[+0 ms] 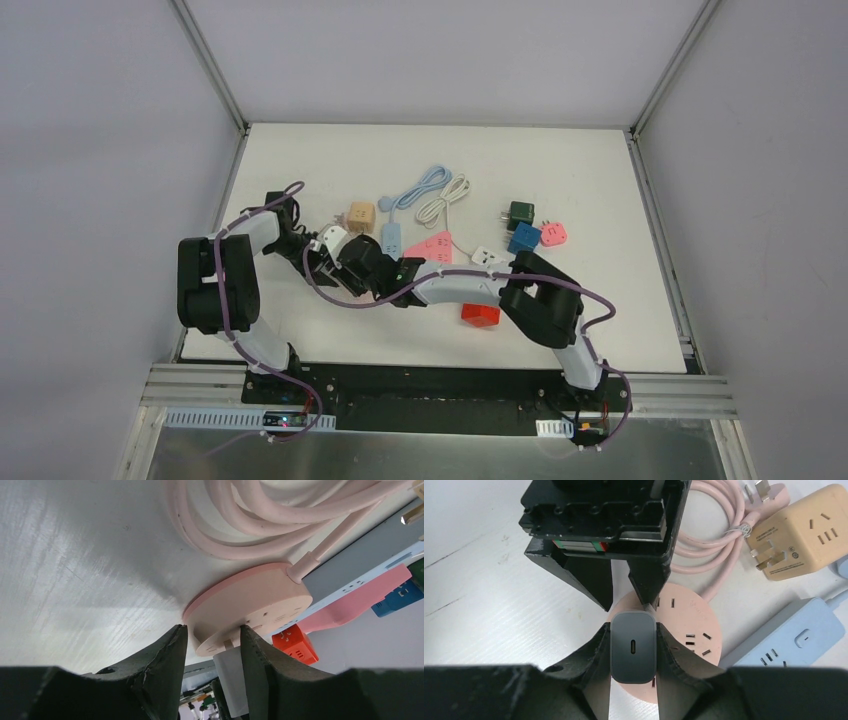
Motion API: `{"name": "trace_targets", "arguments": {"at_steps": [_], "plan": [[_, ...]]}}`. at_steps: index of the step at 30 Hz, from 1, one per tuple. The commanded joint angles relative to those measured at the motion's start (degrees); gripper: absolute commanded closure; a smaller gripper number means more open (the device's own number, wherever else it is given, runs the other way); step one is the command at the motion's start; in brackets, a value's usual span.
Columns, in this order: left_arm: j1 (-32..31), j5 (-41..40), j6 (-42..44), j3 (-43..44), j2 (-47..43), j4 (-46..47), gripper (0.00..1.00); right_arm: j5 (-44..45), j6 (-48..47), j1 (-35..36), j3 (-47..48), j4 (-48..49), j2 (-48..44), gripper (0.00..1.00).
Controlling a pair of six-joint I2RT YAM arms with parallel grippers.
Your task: Pull the plug off the socket
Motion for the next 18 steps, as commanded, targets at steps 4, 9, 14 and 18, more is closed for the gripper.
{"name": "trace_targets", "arguments": {"at_steps": [4,9,14,18], "plan": [[-1.3,-8.1,0.7,0.3,1.9,-1.2,0.56,4.8,-6.2,1.8,1.7,10.7,-6.9,1.00],[-1.4,-8.6,0.7,0.8,1.6,-1.6,0.56,2.5,-3.2,1.2,1.1,10.2,-8.7,1.00],[-1.4,-7.5,0.8,1.9,-0.2,-1.3,0.54,-1.0,2.6,-0.9,-2.6,8.5,-12.3,1.00],[-1.3,-5.9,1.1,3.8,-2.7,-0.9,0.43,-2.9,7.5,-3.5,-9.1,7.6,-18.1,1.00]]}}
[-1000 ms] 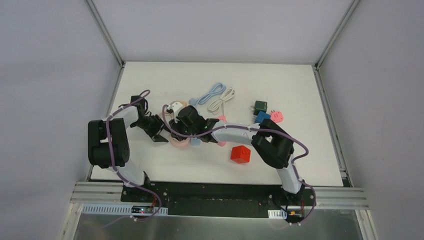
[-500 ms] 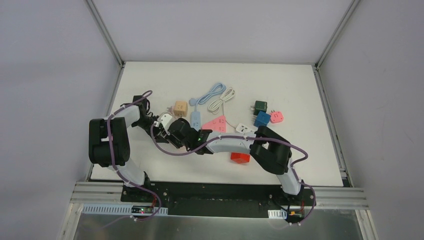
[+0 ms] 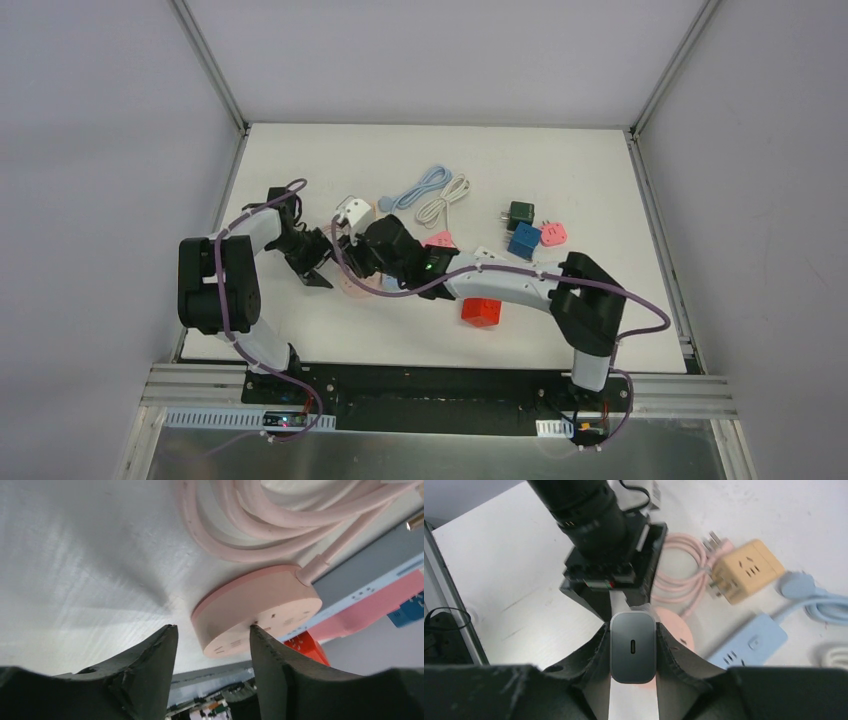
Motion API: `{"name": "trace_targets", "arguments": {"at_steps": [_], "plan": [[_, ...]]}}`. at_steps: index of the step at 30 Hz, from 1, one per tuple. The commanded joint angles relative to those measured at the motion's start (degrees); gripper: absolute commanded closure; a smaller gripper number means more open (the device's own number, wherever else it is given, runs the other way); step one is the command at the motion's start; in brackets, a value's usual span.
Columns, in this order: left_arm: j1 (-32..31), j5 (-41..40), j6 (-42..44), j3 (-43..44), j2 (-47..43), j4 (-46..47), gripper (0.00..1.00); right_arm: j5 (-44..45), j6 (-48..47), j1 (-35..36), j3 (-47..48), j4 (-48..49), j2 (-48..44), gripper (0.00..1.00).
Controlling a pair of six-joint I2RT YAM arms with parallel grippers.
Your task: Pull the plug off the socket
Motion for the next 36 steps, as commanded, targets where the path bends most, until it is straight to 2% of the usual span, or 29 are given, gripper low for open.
{"name": "trace_targets", "arguments": {"at_steps": [1,4,7,13,20,21,22,25,26,27,29,32,36], "plan": [[-0.6,-4.0,1.3,2.9,-3.2,-0.2,0.39,-3.0,7.2,-3.0,-6.6,0.6,-8.8,1.00],[-0.5,-3.8,2.1,4.9,-5.5,-0.9,0.28,-3.2,9.6,-3.8,-12.0,-1.5,-12.9,1.00],[-0.5,-4.6,2.9,6.2,-7.9,-2.0,0.22,-4.7,12.1,-3.9,-16.4,-4.9,-15.7,1.00],[-0.5,-5.6,3.2,6.1,-12.2,-3.1,0.18,-12.8,16.1,-3.9,-22.2,-10.2,-17.3,1.00],[-0.7,-5.4,6.1,7.1,-15.7,-4.8,0.16,-13.2,16.4,-3.5,-24.4,-15.7,-15.8,1.00],[-0.8,-5.1,6.9,7.7,-15.9,-5.1,0.16,-13.6,19.9,-3.4,-25.0,-16.2,-15.8,0.93],[-1.0,-5.0,7.5,8.1,-16.2,-5.2,0.16,-12.4,22.7,-3.1,-25.5,-16.7,-15.9,0.82],[-2.1,-5.9,7.7,8.2,-17.4,-4.6,0.10,-7.1,26.0,-2.4,-26.7,-18.6,-16.6,0.67],[-2.6,-5.9,7.4,8.1,-17.8,-4.4,0.09,-5.5,27.4,-2.2,-26.8,-19.5,-17.3,0.60],[-3.3,-6.0,7.3,7.9,-18.5,-4.3,0.08,-4.1,28.6,-2.1,-26.8,-20.3,-18.0,0.48],[-4.6,-6.9,7.4,7.3,-19.8,-3.9,0.07,-1.9,30.9,-2.0,-27.2,-21.1,-19.9,0.36],[-7.1,-9.3,8.1,5.9,-22.3,-3.9,0.06,0.6,32.6,-2.0,-28.6,-20.5,-23.1,0.24],[-8.1,-9.7,7.1,3.6,-27.4,-4.8,0.01,5.2,33.4,-2.0,-28.1,-22.7,-28.5,0.18]]}}
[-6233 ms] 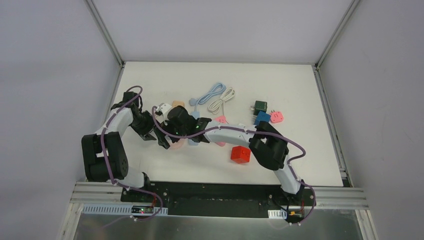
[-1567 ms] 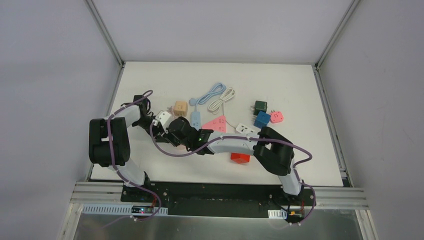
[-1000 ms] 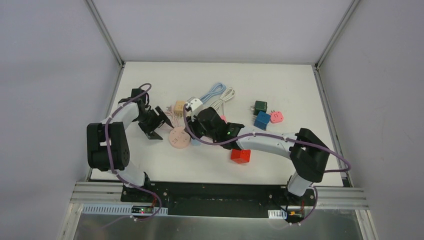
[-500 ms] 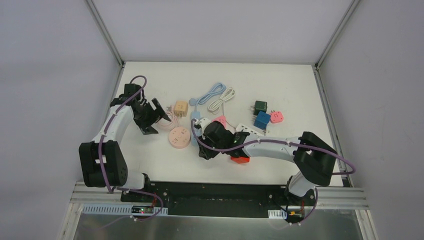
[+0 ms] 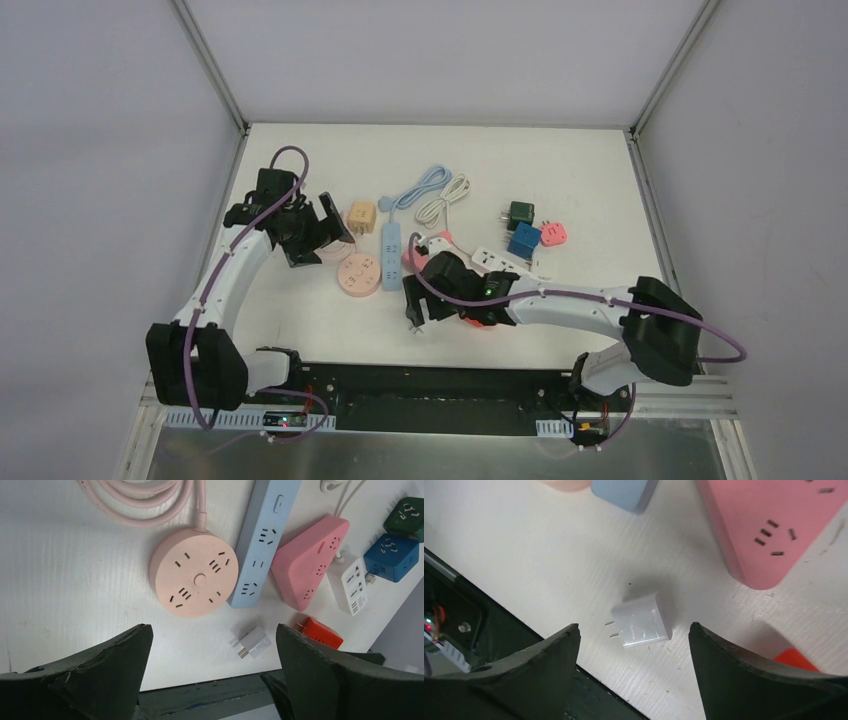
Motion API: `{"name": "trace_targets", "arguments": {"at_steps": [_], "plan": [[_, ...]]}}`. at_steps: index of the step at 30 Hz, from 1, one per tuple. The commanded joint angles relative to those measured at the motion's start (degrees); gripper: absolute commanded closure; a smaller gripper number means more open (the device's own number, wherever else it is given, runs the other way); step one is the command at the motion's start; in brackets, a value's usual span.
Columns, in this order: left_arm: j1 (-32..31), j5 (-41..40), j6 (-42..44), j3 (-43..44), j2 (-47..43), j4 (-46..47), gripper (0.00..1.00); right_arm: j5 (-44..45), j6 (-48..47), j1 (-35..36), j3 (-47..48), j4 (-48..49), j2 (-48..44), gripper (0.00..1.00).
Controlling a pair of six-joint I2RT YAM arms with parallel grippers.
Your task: Pull the plug off the socket
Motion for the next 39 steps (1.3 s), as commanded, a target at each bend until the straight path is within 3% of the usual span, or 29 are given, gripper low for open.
{"name": "trace_targets", "arguments": {"at_steps": [1,5,11,15,21,28,39], "plan": [[-1.0,-2.5,0.5,-2.7,-6.9,-1.7,0.01,8.4,3.2,0.2,0.9,-2.5,-8.0,0.17],[-2.0,-3.2,0.7,-4.0,-14.2,-3.9,0.01,16.3,3.4,0.0,3.3,-10.3,-17.2,0.16],[-2.0,-9.4,4.2,4.3,-24.5,-12.5,0.01,31.1,7.6,0.0,14.1,-35.5,-34.7,0.13],[-2.0,-11.6,3.7,11.7,-29.9,-17.5,0.01,38.4,10.7,0.0,25.8,-53.7,-43.5,0.01],[-2.0,-13.7,3.7,19.6,-35.4,-24.0,0.01,47.6,13.5,-0.4,44.8,-74.5,-47.9,0.00],[-2.0,-14.2,2.8,22.8,-41.9,-28.2,0.01,47.1,8.5,-2.6,51.4,-75.4,-53.3,0.00],[-2.0,-15.7,1.3,19.8,-50.6,-29.7,0.01,47.3,9.1,-2.7,47.3,-74.9,-58.4,0.00]]}}
